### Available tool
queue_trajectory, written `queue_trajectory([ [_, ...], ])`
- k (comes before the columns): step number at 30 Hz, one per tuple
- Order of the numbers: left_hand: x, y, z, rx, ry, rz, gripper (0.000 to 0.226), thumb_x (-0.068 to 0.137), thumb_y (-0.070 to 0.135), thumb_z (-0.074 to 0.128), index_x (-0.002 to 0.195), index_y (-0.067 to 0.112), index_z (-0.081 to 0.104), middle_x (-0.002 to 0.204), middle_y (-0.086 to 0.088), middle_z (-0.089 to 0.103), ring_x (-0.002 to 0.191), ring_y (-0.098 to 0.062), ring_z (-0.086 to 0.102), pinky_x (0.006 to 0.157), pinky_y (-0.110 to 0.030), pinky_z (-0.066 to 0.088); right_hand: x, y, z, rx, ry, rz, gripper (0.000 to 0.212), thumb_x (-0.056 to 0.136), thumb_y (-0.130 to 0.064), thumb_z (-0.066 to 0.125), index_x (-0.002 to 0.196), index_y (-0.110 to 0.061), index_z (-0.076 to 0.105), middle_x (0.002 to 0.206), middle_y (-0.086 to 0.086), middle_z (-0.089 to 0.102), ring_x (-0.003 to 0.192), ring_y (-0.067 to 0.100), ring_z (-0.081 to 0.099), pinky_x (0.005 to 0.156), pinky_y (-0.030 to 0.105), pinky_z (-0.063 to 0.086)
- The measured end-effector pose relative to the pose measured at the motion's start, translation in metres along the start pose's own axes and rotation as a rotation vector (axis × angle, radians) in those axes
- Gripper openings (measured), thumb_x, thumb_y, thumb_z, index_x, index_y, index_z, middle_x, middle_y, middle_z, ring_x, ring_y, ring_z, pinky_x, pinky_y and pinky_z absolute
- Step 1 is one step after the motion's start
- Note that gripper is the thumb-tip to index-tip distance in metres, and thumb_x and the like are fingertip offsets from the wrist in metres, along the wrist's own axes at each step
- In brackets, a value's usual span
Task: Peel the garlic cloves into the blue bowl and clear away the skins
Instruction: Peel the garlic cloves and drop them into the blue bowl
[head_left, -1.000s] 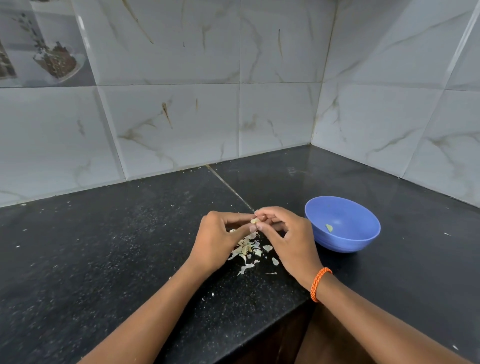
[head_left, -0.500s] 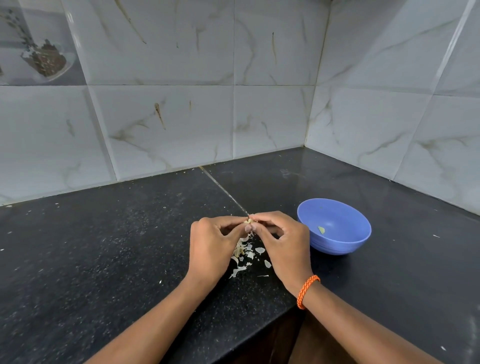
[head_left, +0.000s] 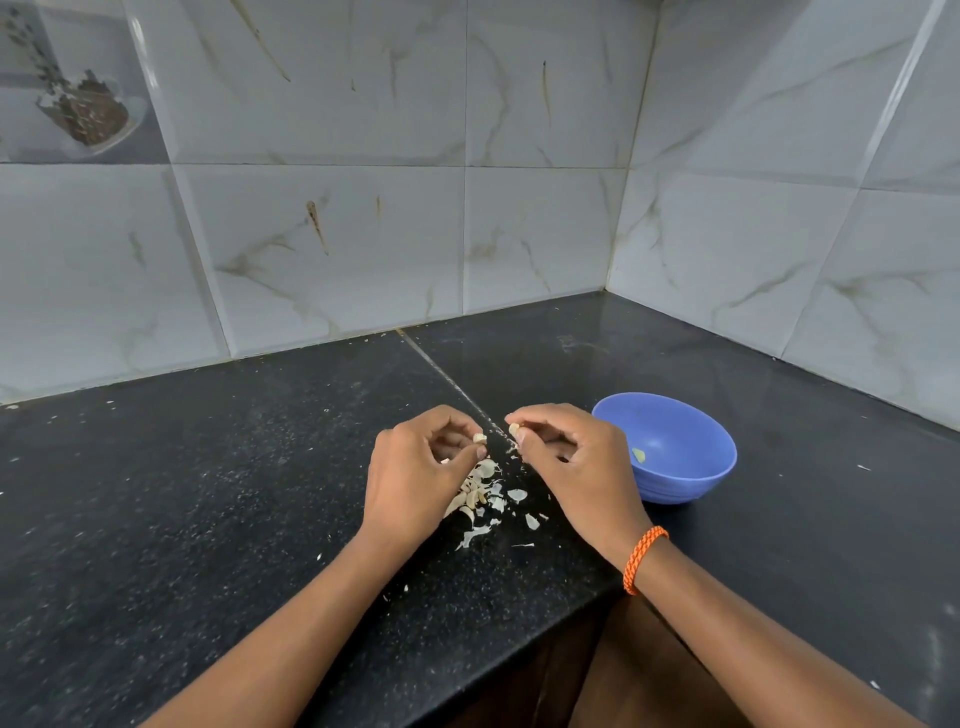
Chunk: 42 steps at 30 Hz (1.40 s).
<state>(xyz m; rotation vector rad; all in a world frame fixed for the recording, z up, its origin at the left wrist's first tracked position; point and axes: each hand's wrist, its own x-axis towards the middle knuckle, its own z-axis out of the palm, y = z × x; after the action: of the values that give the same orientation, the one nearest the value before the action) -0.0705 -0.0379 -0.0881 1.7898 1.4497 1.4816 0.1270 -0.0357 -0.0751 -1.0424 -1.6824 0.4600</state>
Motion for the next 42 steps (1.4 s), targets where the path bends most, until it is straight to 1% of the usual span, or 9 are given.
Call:
queue_trajectory([
  [5,0.003,-0.007,-0.008,0.483,-0.098,0.148,0.01,0.097,0.036,0.075,0.103,0.043,0.076,0.089,0.027,0.068,0.092,-0.002,0.06,0.071,-0.03,0.046,0.011,0.002,-0.018,-0.151,-0.13,0.043,0.014,0.099,-0.014,0.07,0.098,-0.024,0.079,0.079,-0.009,0.076,0.074,0.01,0.074,0.073,0.034,0.065],
  [11,0.005,-0.009,-0.008,0.653,-0.202,0.19,0.023,0.106,0.043,0.062,0.122,0.045,0.078,0.115,0.023,0.071,0.114,-0.004,0.055,0.076,-0.03,0.041,0.007,0.0,-0.016,-0.435,-0.376,0.17,0.014,0.097,-0.011,0.07,0.092,-0.021,0.078,0.075,-0.002,0.075,0.064,0.008,0.073,0.069,0.027,0.06],
  [16,0.002,-0.01,-0.007,0.583,-0.172,0.138,0.02,0.105,0.041,0.063,0.116,0.045,0.079,0.107,0.021,0.072,0.107,-0.006,0.059,0.078,-0.033,0.048,-0.001,-0.001,-0.006,-0.016,-0.396,0.464,0.01,0.099,-0.004,0.065,0.096,-0.008,0.073,0.08,0.012,0.079,0.076,0.024,0.08,0.084,0.04,0.066],
  [20,0.001,-0.008,-0.004,0.54,-0.192,0.125,0.017,0.104,0.038,0.065,0.112,0.045,0.079,0.101,0.021,0.071,0.103,-0.006,0.058,0.08,-0.036,0.053,-0.004,-0.002,0.012,0.33,-0.333,0.451,0.008,0.102,-0.001,0.065,0.105,0.001,0.073,0.096,0.022,0.078,0.092,0.032,0.079,0.084,0.034,0.065],
  [23,0.0,-0.01,-0.004,0.531,-0.183,0.132,0.018,0.105,0.037,0.064,0.113,0.045,0.078,0.1,0.021,0.07,0.101,-0.005,0.055,0.079,-0.036,0.053,0.004,-0.004,0.005,0.26,-0.285,0.35,0.009,0.102,-0.005,0.067,0.104,-0.005,0.075,0.09,0.015,0.078,0.084,0.028,0.079,0.076,0.035,0.066],
  [28,0.001,-0.012,-0.003,0.53,-0.176,0.146,0.018,0.106,0.038,0.064,0.115,0.043,0.078,0.103,0.021,0.07,0.103,-0.002,0.051,0.077,-0.033,0.052,0.008,0.008,0.0,-0.225,-0.141,0.227,0.018,0.101,-0.009,0.064,0.09,-0.019,0.074,0.077,-0.002,0.073,0.066,0.012,0.074,0.064,0.034,0.064],
  [31,0.0,-0.013,-0.002,0.519,-0.179,0.148,0.017,0.106,0.038,0.065,0.115,0.043,0.079,0.103,0.021,0.071,0.101,-0.001,0.049,0.074,-0.031,0.047,-0.003,0.008,0.009,-0.164,-0.188,0.277,0.016,0.101,-0.009,0.066,0.091,-0.018,0.075,0.077,-0.001,0.075,0.061,0.011,0.074,0.06,0.029,0.062],
  [36,0.002,-0.015,-0.001,0.39,-0.166,0.144,0.02,0.101,0.037,0.072,0.119,0.046,0.076,0.096,0.024,0.071,0.096,-0.001,0.05,0.073,-0.026,0.043,0.0,0.004,0.01,-0.095,-0.177,0.126,0.018,0.101,-0.014,0.071,0.109,-0.023,0.084,0.09,-0.005,0.076,0.06,0.009,0.07,0.06,0.017,0.054],
  [42,0.003,-0.012,0.001,0.156,-0.171,0.08,0.025,0.091,0.039,0.085,0.114,0.048,0.08,0.092,0.027,0.076,0.092,-0.007,0.063,0.084,-0.032,0.054,-0.003,0.005,0.008,-0.034,-0.203,0.084,0.028,0.101,-0.006,0.069,0.122,-0.022,0.079,0.102,-0.006,0.076,0.084,0.006,0.075,0.07,0.018,0.061],
])
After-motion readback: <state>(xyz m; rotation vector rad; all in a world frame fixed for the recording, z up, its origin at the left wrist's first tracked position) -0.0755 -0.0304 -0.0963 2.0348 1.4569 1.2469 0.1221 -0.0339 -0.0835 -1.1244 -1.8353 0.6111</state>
